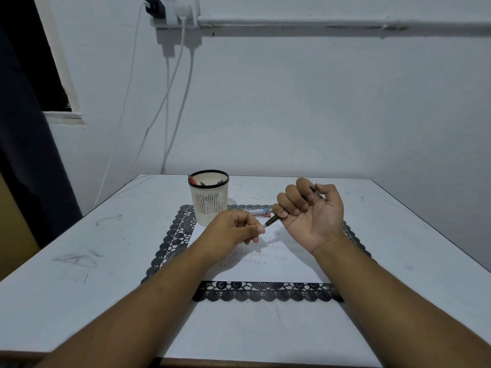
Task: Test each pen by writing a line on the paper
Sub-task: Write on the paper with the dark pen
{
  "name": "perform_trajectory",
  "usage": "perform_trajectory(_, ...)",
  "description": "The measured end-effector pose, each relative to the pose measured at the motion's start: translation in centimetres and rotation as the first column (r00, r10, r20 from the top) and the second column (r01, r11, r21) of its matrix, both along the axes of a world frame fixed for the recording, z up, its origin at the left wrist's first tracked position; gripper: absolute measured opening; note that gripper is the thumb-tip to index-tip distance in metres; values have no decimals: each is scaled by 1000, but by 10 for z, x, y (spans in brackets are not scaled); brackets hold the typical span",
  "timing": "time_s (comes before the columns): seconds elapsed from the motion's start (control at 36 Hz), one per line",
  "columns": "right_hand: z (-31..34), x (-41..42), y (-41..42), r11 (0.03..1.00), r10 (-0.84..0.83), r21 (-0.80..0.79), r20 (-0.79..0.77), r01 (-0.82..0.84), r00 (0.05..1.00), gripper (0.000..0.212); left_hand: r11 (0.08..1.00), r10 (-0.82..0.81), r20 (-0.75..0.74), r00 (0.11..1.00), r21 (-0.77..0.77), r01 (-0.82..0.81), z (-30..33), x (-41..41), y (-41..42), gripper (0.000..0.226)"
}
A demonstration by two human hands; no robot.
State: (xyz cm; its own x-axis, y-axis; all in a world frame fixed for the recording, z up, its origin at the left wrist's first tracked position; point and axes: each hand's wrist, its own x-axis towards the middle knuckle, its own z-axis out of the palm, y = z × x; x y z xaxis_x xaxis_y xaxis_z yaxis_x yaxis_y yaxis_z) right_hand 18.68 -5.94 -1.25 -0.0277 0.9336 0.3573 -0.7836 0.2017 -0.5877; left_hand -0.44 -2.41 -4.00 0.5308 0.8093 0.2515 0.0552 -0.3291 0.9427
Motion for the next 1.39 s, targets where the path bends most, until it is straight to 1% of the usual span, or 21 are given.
perform_trajectory(0.17, -1, -1, -1, 1000, -5, -24, -50, 4, 999, 28, 1000, 15, -10, 1000, 10, -15, -2, -1, 2, 15)
perform_trajectory(0.31, -2, -2, 1, 999, -21, -33, -84, 18, 996, 26, 1000, 17, -1, 1000, 13, -17, -2, -2, 5, 13)
perform_trajectory(0.44, 0, -1, 0, 999, -36, -20, -43, 35, 998, 23, 1000, 20, -15, 1000, 22, -20, -4, -2, 6, 10)
perform_trajectory(0.56, -2, -3, 0, 999, -25, -23, -60, 24, 998, 25, 999, 23, -20, 1000, 35, -22, -4, -3, 6, 10)
perform_trajectory(0.69, -3, -2, 0, 999, -25, -35, -108, 22, 994, 27, 1000, 3, 9, 1000, 30, -4, -3, -4, 5, 8)
perform_trajectory(0.86, -2, 0, 0, 999, -23, -45, -183, 15, 983, 26, 1000, -21, 80, 997, 17, 20, -2, -3, 6, 8)
perform_trajectory(1.03, -1, 0, 0, 998, -29, -61, -173, 19, 985, 30, 1000, -18, 100, 995, 23, 16, -2, -3, 7, 8)
perform_trajectory(1.11, 1, 1, 0, 995, -62, -83, -131, 52, 989, 29, 1000, 6, 114, 993, 24, -9, -2, -5, 7, 9)
perform_trajectory(1.17, 2, 1, 2, 992, -80, -98, -55, 74, 995, 24, 998, 39, 119, 992, 43, -44, -1, -6, 8, 8)
perform_trajectory(1.22, 2, -1, 4, 987, -79, -129, 90, 90, 993, 22, 995, 67, 113, 991, 71, -76, 2, -7, 9, 11)
perform_trajectory(1.25, 1, -2, 5, 984, -80, -145, 190, 109, 979, 24, 993, 76, 106, 991, 84, -85, 3, -7, 9, 12)
perform_trajectory(1.31, -2, -6, 5, 977, -93, -144, 379, 158, 921, 31, 987, 94, 63, 994, 127, -102, 6, -10, 7, 13)
perform_trajectory(1.33, -2, -9, 4, 977, -90, -137, 429, 163, 899, 35, 981, 112, 30, 993, 155, -115, 7, -13, 7, 12)
perform_trajectory(1.36, -3, -9, 3, 977, -73, -146, 443, 153, 893, 38, 974, 135, 4, 991, 182, -133, 8, -16, 8, 13)
perform_trajectory(1.39, -3, -10, 3, 976, -51, -169, 426, 134, 903, 41, 966, 168, -13, 986, 203, -162, 9, -19, 11, 15)
